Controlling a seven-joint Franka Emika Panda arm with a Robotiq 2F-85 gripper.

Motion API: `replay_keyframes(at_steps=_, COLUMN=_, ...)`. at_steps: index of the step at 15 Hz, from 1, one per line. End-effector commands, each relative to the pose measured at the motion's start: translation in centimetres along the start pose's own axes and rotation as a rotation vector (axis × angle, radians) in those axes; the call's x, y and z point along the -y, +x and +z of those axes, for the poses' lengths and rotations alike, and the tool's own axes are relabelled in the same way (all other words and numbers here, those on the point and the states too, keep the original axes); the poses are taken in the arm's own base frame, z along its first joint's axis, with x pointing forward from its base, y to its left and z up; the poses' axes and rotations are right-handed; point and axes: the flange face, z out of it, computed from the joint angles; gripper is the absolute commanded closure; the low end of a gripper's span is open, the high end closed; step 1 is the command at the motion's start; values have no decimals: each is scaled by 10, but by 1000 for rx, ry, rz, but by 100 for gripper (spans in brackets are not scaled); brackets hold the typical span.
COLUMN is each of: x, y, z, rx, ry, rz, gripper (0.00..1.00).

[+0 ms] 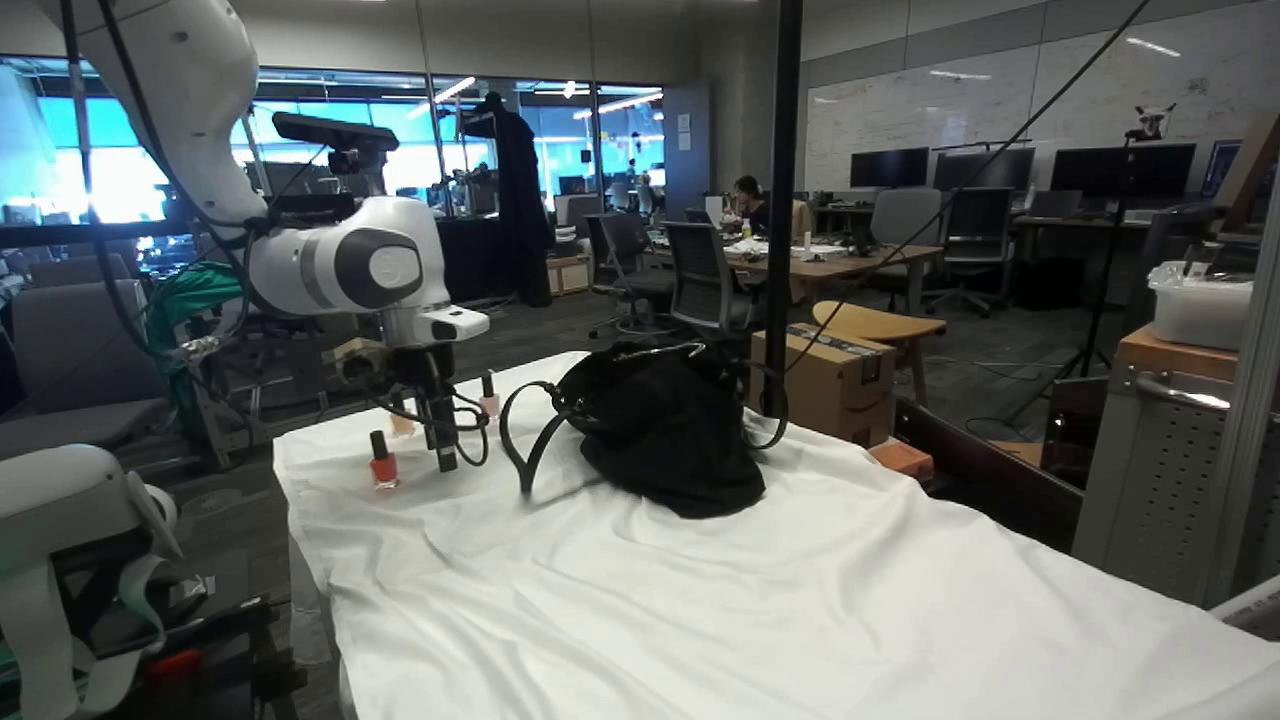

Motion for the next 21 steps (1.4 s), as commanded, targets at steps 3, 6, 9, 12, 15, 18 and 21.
replay_keyframes(at_steps=3, x=0, y=-16, z=3, rx=-12, ry=17, rz=44, gripper=0)
replay_keyframes(at_steps=6, x=2, y=-23, z=9, rx=-16, ry=25, rz=48, gripper=0)
replay_keyframes(at_steps=9, x=4, y=-28, z=13, rx=-25, ry=37, rz=46, gripper=0)
replay_keyframes(at_steps=12, x=7, y=-31, z=16, rx=-29, ry=45, rz=40, gripper=0)
replay_keyframes(at_steps=15, x=8, y=-30, z=20, rx=-22, ry=46, rz=34, gripper=0)
replay_keyframes(at_steps=18, x=6, y=-26, z=27, rx=-5, ry=52, rz=37, gripper=0)
replay_keyframes(at_steps=21, x=5, y=-24, z=35, rx=11, ry=52, rz=42, gripper=0)
